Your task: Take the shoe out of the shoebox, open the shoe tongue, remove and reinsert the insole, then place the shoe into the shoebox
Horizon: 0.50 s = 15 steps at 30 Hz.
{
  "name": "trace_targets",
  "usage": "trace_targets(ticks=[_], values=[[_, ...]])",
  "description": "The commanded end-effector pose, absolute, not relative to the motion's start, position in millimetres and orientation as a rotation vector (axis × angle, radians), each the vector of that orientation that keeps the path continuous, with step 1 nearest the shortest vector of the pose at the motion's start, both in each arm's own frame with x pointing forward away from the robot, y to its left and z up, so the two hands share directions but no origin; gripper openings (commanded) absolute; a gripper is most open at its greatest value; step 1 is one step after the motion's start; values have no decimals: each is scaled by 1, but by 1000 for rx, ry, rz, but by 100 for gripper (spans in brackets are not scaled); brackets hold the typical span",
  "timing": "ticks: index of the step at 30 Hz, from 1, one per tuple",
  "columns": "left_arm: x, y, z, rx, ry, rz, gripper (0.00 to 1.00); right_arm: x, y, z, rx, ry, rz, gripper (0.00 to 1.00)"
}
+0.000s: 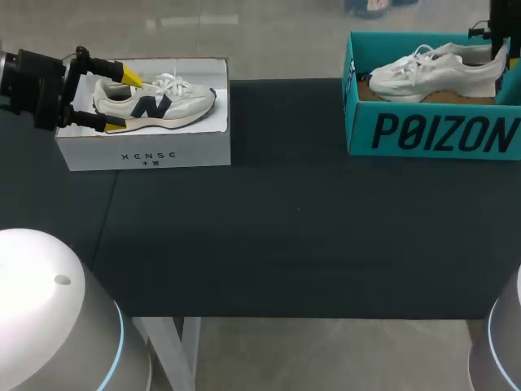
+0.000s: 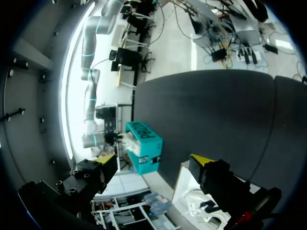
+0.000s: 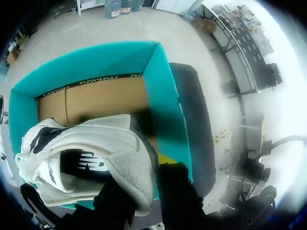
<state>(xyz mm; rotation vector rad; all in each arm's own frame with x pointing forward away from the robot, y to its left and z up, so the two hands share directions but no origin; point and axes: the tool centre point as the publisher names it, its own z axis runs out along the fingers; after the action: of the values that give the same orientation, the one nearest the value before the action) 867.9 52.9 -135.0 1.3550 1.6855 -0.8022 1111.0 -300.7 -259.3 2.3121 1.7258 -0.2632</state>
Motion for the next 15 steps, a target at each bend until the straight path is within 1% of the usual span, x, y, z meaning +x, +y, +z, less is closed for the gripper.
trace_targets(ticks=[1, 9, 15], values=[[868, 52, -135, 1357, 1688, -800, 100, 1110, -303, -279, 2324, 1726, -288, 0], [868, 52, -135, 1357, 1688, -800, 100, 1103, -312, -321, 2313, 1746, -322, 0], [868, 52, -135, 1357, 1688, -800, 100, 1104, -317, -336, 2317, 1756, -325, 0]])
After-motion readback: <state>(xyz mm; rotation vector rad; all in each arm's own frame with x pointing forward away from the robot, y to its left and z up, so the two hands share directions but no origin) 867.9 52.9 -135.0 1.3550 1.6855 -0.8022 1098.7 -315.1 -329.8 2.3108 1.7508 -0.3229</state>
